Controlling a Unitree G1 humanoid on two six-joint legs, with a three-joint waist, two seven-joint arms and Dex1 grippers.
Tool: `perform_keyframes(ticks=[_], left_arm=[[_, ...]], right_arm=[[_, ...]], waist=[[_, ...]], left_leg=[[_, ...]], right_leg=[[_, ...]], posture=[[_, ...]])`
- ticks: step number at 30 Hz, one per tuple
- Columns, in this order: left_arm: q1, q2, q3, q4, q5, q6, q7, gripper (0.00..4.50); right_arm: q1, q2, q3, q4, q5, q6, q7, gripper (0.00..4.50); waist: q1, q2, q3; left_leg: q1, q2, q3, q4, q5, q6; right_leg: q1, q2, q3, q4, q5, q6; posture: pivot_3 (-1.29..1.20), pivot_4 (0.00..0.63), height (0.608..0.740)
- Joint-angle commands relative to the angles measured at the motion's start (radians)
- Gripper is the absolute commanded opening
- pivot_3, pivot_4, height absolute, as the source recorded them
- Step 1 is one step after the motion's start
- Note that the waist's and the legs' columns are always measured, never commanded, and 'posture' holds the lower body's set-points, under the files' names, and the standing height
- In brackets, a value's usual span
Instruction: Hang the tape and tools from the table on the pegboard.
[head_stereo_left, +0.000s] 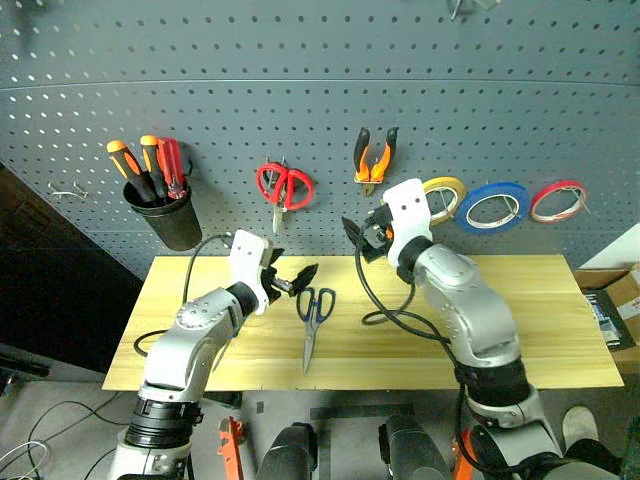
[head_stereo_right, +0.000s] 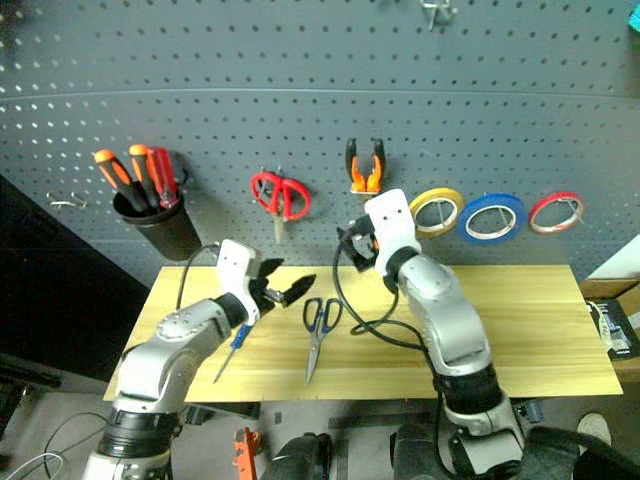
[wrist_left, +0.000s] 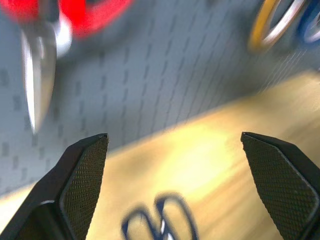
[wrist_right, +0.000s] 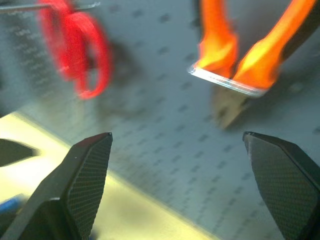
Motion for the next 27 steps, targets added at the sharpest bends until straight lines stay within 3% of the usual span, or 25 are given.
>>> perform_keyframes(ticks=[1, 8, 16, 27], left_arm=[[0.027, -0.028, -0.054, -0.025, 0.058, 0.134, 0.1, 4.5], [0.016, -0.169, -0.162, 0.052, 0.176, 0.276, 0.272, 4.5], [-0.039, -0.346, -0.13, 0.187, 0.261, 0.321, 0.435, 4.5], [-0.036, -0.38, -0.057, 0.288, 0.292, 0.342, 0.477, 4.5]], right_arm=[[0.044, -0.06, -0.028, -0.196, 0.187, 0.207, 0.124, 4.47], [0.093, -0.116, -0.023, -0.253, 0.241, 0.294, 0.1, 4.47], [0.12, -0.152, -0.021, -0.276, 0.277, 0.328, 0.086, 4.47], [0.164, -0.249, -0.034, -0.337, 0.337, 0.36, 0.102, 4.47]], waist=[[0.0, 0.0, 0.0], [0.001, -0.001, 0.0], [0.0, -0.002, 0.001], [0.0, -0.003, 0.002]], left_leg=[[0.0, 0.0, 0.0, 0.0, 0.0, 0.0], [0.0, -0.001, 0.0, 0.0, 0.0, 0.0], [-0.001, -0.001, 0.0, 0.0, 0.0, 0.0], [-0.002, -0.001, 0.0, 0.0, 0.0, 0.0]], right_leg=[[0.0, 0.0, 0.0, 0.0, 0.0, 0.0], [0.001, 0.0, 0.0, -0.001, 0.0, 0.0], [0.001, -0.001, 0.0, -0.002, 0.0, 0.0], [0.001, -0.001, -0.001, -0.004, 0.0, 0.0]], posture=[[-0.09, 0.224, 0.74], [-0.1, 0.227, 0.74], [-0.12, 0.232, 0.74], [-0.14, 0.236, 0.74]])
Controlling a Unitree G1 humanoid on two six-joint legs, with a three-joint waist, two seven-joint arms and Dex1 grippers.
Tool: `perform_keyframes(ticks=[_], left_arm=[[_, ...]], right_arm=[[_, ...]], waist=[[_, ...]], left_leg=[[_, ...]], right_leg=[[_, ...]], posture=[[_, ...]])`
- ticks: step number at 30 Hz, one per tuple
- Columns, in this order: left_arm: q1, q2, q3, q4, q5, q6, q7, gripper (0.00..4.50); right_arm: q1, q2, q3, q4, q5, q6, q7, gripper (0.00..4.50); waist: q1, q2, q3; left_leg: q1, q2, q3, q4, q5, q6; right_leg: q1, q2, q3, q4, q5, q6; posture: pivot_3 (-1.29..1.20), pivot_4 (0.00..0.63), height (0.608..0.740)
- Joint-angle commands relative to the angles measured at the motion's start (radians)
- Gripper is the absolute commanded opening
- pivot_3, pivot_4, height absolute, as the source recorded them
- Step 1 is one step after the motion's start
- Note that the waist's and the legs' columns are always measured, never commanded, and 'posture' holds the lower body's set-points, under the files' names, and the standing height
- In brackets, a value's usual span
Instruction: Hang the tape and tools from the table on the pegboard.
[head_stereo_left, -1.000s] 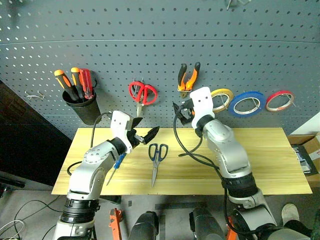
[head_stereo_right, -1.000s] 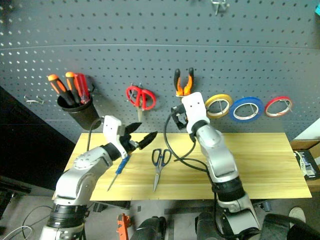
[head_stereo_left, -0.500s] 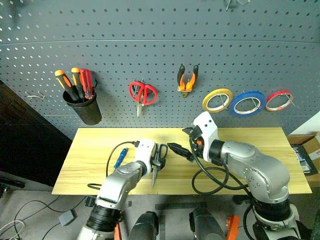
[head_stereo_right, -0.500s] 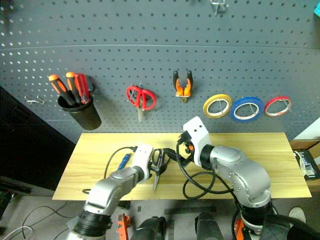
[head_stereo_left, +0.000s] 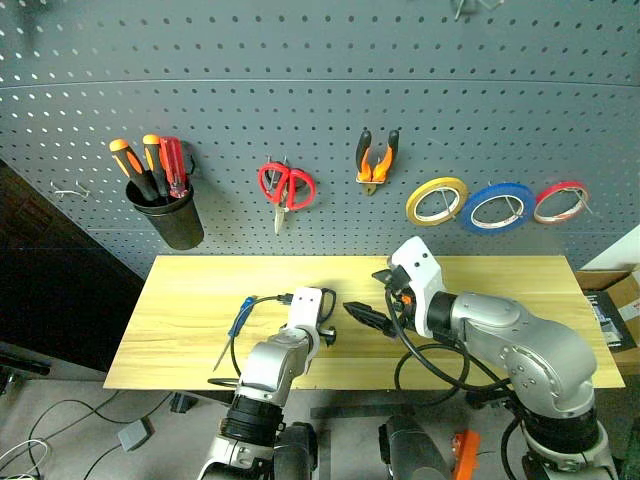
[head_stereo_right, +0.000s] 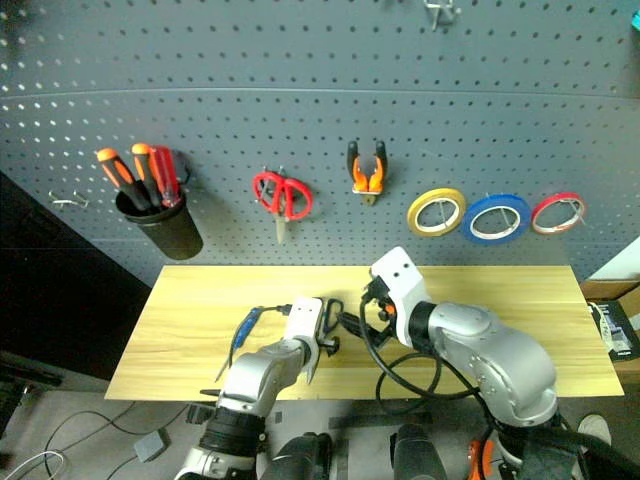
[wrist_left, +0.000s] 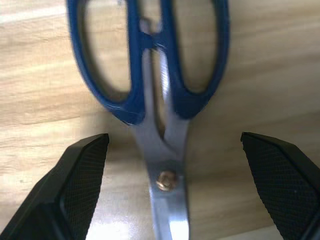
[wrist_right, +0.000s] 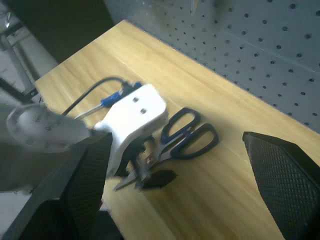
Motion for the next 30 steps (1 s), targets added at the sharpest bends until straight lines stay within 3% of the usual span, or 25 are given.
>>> perform_keyframes(ticks=[1, 2, 12, 15, 19, 22, 24, 30], left_arm=[[0.017, 0.005, 0.031, 0.018, 0.013, 0.009, 0.004, 4.5], [0.019, 0.007, 0.034, 0.023, 0.014, 0.007, 0.001, 4.5], [0.033, 0.02, 0.039, 0.006, -0.004, -0.028, -0.08, 1.5], [0.034, 0.036, 0.058, -0.024, -0.031, -0.04, -0.131, 0.81], [0.044, 0.081, 0.073, -0.114, -0.091, -0.052, -0.239, 0.81], [0.092, 0.182, 0.045, -0.268, -0.112, -0.083, -0.341, 0.81], [0.145, 0.24, 0.055, -0.379, -0.133, -0.14, -0.4, 0.8], [0.271, 0.401, 0.057, -0.598, -0.097, -0.495, -0.54, 0.8]], right_arm=[[0.013, -0.037, -0.024, -0.056, 0.03, 0.001, 0.008, 4.47], [0.015, -0.045, -0.026, -0.057, 0.031, 0.0, 0.006, 4.47], [0.038, -0.09, -0.082, -0.061, 0.073, 0.02, 0.004, 4.5], [0.047, -0.113, -0.105, -0.06, 0.08, 0.02, 0.004, 4.5], [0.071, -0.161, -0.123, -0.055, 0.048, -0.036, -0.017, 4.5], [0.106, -0.212, -0.141, -0.056, 0.011, -0.119, -0.013, 4.5], [0.153, -0.25, -0.14, -0.069, -0.044, -0.27, 0.012, 4.5], [0.233, -0.298, -0.174, -0.079, -0.029, -0.492, 0.134, 4.5]], waist=[[-0.001, 0.0, 0.0], [-0.001, 0.0, 0.0], [0.001, 0.0, 0.0], [0.001, -0.001, 0.0], [0.001, -0.002, 0.001], [-0.001, -0.003, 0.002], [-0.002, -0.003, 0.002], [0.002, -0.003, 0.002]], left_leg=[[0.0, 0.0, 0.0, 0.0, 0.0, 0.0], [0.0, 0.0, 0.0, 0.0, 0.0, 0.0], [0.0, 0.0, 0.0, 0.0, 0.0, 0.0], [0.0, 0.0, 0.0, 0.0, 0.0, 0.0], [-0.001, 0.0, 0.0, 0.0, 0.0, 0.0], [-0.003, 0.0, -0.001, 0.0, 0.0, 0.0], [-0.003, 0.001, 0.0, -0.001, 0.0, 0.0], [-0.003, 0.001, 0.001, -0.003, -0.001, 0.001]], right_leg=[[0.0, 0.0, 0.0, 0.0, 0.0, 0.0], [0.0, 0.0, 0.0, 0.0, 0.0, 0.0], [0.001, 0.0, 0.0, -0.001, 0.0, 0.0], [0.001, 0.0, 0.0, -0.001, 0.0, 0.0], [0.001, 0.0, -0.001, -0.002, 0.0, 0.0], [-0.001, 0.0, -0.001, -0.003, 0.0, 0.0], [0.0, 0.0, -0.001, -0.005, 0.0, 0.0], [0.0, -0.001, 0.0, -0.009, 0.0, 0.0]], posture=[[-0.15, 0.236, 0.74], [-0.15, 0.236, 0.74], [-0.16, 0.232, 0.74], [-0.16, 0.232, 0.74], [-0.16, 0.229, 0.74], [-0.15, 0.229, 0.74], [-0.15, 0.23, 0.74], [-0.13, 0.228, 0.74]])
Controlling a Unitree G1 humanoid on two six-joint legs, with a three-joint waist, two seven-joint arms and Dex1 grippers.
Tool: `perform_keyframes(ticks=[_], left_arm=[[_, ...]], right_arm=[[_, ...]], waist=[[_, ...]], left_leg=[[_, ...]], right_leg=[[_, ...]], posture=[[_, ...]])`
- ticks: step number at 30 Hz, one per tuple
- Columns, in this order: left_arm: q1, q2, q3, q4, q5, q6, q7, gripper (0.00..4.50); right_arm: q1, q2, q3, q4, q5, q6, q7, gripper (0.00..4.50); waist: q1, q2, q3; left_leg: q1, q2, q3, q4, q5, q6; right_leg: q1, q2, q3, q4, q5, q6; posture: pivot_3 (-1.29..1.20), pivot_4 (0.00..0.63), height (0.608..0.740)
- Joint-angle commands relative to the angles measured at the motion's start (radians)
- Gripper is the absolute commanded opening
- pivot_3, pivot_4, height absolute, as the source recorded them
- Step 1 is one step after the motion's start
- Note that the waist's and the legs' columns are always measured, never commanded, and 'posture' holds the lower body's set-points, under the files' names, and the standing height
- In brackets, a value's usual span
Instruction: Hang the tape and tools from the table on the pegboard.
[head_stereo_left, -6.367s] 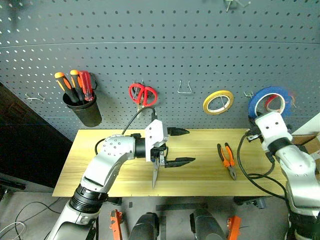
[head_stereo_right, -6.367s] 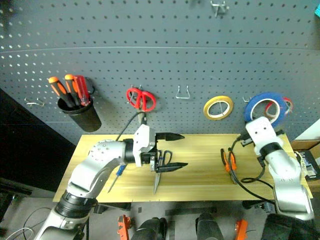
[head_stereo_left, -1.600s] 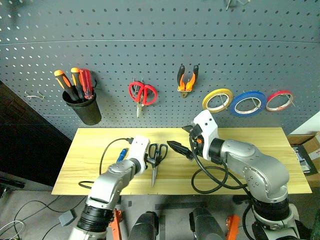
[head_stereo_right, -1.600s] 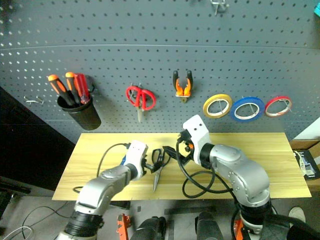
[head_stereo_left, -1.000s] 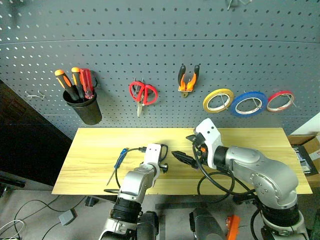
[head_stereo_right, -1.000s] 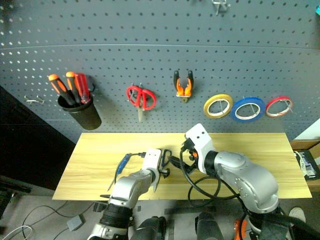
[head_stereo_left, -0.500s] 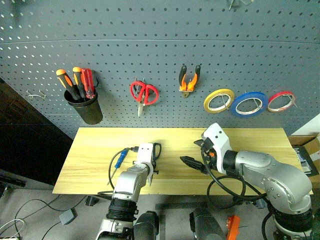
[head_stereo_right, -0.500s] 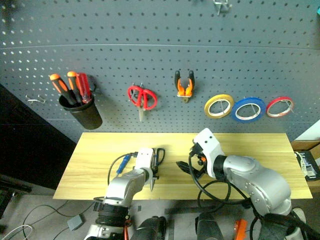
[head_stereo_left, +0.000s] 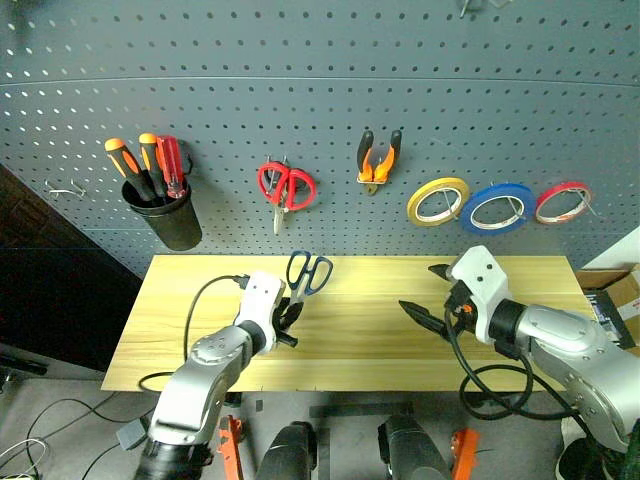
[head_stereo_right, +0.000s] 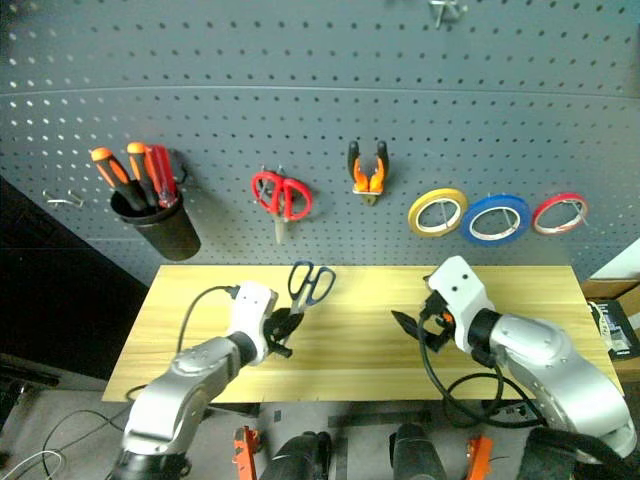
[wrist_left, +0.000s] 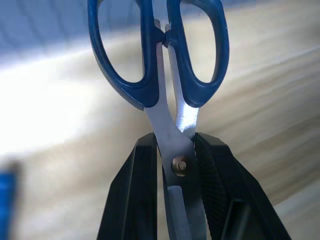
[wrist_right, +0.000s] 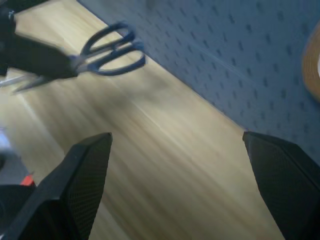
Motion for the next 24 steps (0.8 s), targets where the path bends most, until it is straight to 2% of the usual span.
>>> perform_keyframes(ticks=[1, 5, 9, 24], left_arm=[[0.03, 0.04, 0.008, -0.135, 0.024, -0.206, -0.051, 0.8], [0.053, 0.061, 0.047, -0.186, 0.073, -0.384, -0.033, 0.8], [0.058, 0.051, 0.088, -0.188, 0.104, -0.467, 0.008, 0.8], [-0.037, -0.002, 0.101, -0.064, 0.102, -0.409, 0.067, 0.8]], right_arm=[[0.006, 0.003, -0.047, -0.032, 0.013, -0.096, 0.03, 4.5], [-0.002, 0.011, -0.055, -0.004, 0.004, -0.152, 0.035, 4.5], [-0.01, 0.001, -0.049, 0.024, -0.009, -0.183, 0.04, 4.5], [-0.075, 0.001, -0.047, 0.047, -0.003, -0.212, 0.036, 4.5]], waist=[[0.002, 0.0, 0.0], [0.004, -0.001, 0.0], [0.004, -0.001, 0.0], [0.003, -0.003, 0.002]], left_leg=[[0.0, 0.0, 0.0, 0.0, 0.0, 0.0], [0.0, 0.0, 0.0, 0.0, -0.001, 0.001], [0.0, 0.0, 0.0, 0.0, -0.001, 0.001], [0.0, 0.0, 0.0, 0.002, -0.001, 0.002]], right_leg=[[0.0, 0.0, 0.0, 0.0, 0.0, 0.0], [0.001, -0.001, 0.0, 0.0, 0.0, 0.0], [0.001, 0.0, -0.001, 0.001, 0.0, 0.0], [0.001, 0.001, -0.001, 0.001, 0.0, 0.0]], posture=[[-0.13, 0.227, 0.74], [-0.13, 0.227, 0.74], [-0.12, 0.226, 0.74], [-0.13, 0.228, 0.74]])
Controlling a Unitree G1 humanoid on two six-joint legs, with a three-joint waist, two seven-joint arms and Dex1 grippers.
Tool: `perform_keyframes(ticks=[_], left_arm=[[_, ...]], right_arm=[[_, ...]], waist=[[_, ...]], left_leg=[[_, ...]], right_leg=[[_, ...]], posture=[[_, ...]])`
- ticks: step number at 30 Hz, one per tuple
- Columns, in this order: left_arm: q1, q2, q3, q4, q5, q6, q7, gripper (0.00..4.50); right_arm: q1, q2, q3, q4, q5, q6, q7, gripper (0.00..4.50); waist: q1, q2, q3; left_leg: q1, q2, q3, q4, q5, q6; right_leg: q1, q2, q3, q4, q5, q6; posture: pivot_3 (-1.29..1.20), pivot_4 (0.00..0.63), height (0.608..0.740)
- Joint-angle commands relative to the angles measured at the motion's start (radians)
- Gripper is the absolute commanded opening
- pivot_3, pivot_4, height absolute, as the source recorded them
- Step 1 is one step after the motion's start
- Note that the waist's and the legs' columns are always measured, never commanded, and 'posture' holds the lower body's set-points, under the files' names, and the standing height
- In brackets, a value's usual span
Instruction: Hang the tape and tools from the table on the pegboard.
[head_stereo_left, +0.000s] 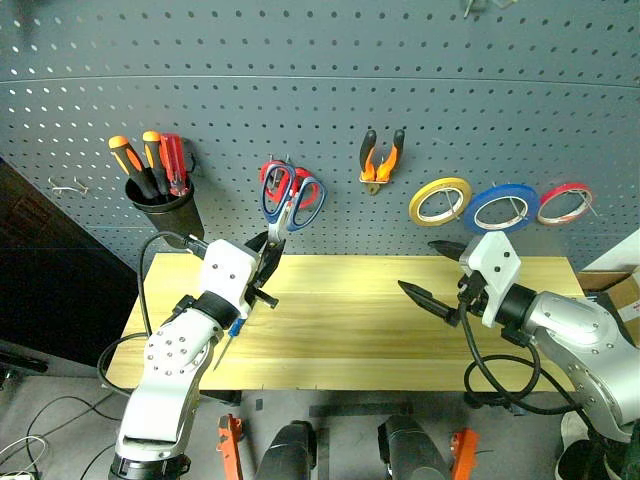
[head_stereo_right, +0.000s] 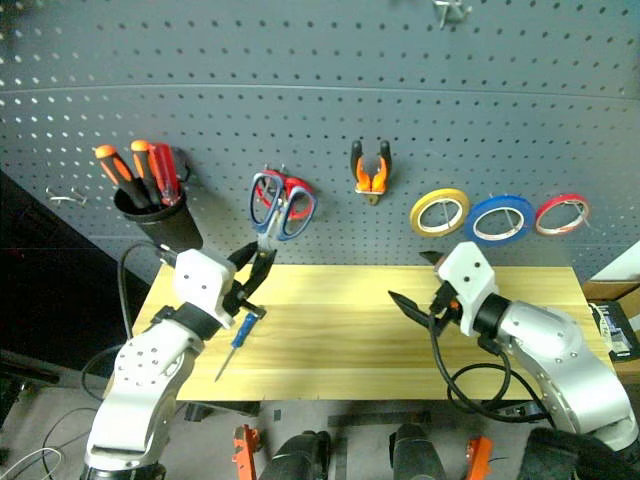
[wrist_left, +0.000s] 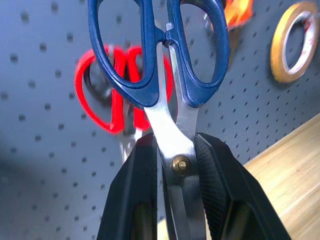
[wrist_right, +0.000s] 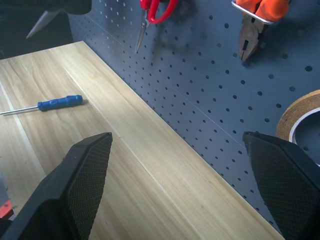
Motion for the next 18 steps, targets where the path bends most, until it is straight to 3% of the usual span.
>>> perform_keyframes(ticks=[1, 10, 18], left_arm=[[-0.037, -0.01, 0.003, 0.025, -0.001, -0.007, 0.011, 0.8], [-0.074, -0.033, -0.025, 0.097, -0.01, -0.018, -0.007, 0.8], [-0.042, -0.039, -0.02, 0.084, -0.024, 0.006, -0.01, 3.24]], right_arm=[[-0.068, 0.011, -0.033, -0.05, 0.039, -0.023, 0.005, 4.5], [-0.161, 0.026, -0.038, -0.099, 0.12, 0.014, -0.014, 4.5], [-0.131, 0.026, 0.0, -0.12, 0.117, 0.032, -0.015, 4.5]], waist=[[-0.001, 0.0, 0.0], [-0.002, -0.001, 0.001], [-0.002, -0.001, 0.001]], left_leg=[[0.0, 0.0, 0.0, 0.0, 0.0, 0.0], [-0.001, 0.0, 0.0, 0.001, 0.0, 0.0], [0.0, 0.0, 0.0, 0.001, 0.0, 0.001]], right_leg=[[0.0, 0.0, 0.0, 0.0, 0.0, 0.0], [0.0, 0.0, 0.0, 0.0, 0.0, 0.0], [0.0, 0.0, 0.0, 0.0, 0.0, 0.0]], posture=[[-0.13, 0.228, 0.74], [-0.15, 0.228, 0.74], [-0.14, 0.231, 0.74]])
